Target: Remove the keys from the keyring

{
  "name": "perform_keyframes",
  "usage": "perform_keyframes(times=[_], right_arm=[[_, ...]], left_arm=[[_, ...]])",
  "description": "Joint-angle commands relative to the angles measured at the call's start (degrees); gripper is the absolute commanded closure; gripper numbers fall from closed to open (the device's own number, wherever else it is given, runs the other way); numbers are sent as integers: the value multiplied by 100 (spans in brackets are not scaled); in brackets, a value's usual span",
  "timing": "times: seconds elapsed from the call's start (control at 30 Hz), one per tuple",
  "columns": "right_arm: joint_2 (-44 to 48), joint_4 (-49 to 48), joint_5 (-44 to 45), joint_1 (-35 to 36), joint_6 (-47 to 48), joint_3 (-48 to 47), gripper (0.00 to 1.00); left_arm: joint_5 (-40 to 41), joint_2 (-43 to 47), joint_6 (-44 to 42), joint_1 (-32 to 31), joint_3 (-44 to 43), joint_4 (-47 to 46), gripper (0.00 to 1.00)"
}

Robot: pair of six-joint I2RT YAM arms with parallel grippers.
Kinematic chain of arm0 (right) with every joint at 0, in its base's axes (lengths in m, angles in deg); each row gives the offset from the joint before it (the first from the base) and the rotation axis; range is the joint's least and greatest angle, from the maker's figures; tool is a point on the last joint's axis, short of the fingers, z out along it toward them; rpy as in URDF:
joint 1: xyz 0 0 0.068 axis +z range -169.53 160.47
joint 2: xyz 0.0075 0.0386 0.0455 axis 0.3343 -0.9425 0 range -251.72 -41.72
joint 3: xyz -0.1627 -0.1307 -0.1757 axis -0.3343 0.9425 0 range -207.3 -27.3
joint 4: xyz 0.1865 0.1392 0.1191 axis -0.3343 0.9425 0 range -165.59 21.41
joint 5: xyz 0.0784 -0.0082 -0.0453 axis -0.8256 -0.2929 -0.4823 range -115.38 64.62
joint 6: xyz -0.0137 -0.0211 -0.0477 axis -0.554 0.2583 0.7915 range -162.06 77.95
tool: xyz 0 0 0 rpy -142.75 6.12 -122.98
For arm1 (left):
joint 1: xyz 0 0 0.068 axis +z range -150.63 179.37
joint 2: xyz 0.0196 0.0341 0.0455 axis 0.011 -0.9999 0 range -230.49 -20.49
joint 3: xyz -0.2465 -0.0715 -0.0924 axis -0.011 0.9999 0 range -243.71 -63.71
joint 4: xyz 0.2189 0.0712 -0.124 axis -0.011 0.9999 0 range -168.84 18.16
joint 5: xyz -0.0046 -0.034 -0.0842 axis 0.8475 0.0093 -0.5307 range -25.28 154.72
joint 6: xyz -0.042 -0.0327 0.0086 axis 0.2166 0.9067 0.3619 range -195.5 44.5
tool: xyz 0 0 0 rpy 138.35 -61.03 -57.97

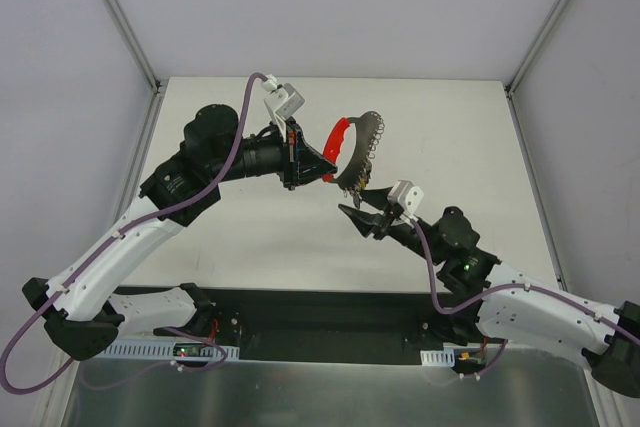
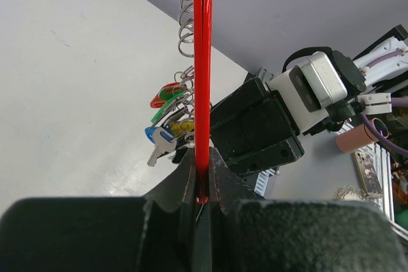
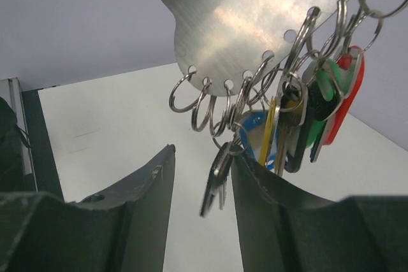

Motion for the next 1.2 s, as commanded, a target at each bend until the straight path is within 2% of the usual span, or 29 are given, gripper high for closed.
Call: perform_keyframes(times=[0.0,0.2,0.37,0.7,0.9,0.93,0.97,1.17], right_arm=[[-55,-357,127,34,180,-351,58],[-116,-331,171,34,215,-386,60],[-134,-287,479,43,241,-386,70],[-230,-225,470,34,338,-457,64],[-108,-225,339,34,478,-395,85],[-81,-225,330,34,496,-378,95],[-11,-225,330,43,505,-317,99],[262,-32,321,34,549,-158,99]], left_arm=[[-91,161,142,2,-166,-507,100],[-91,152,150,2,-130,-525,100],[-29,170,133,2,-86,-525,100],[-91,214,203,2,-34,-542,100],[-108,214,203,2,10,-551,100],[-99,231,203,2,28,-542,100],[-82,240,194,2,45,-542,100],[15,275,168,2,142,-542,100]])
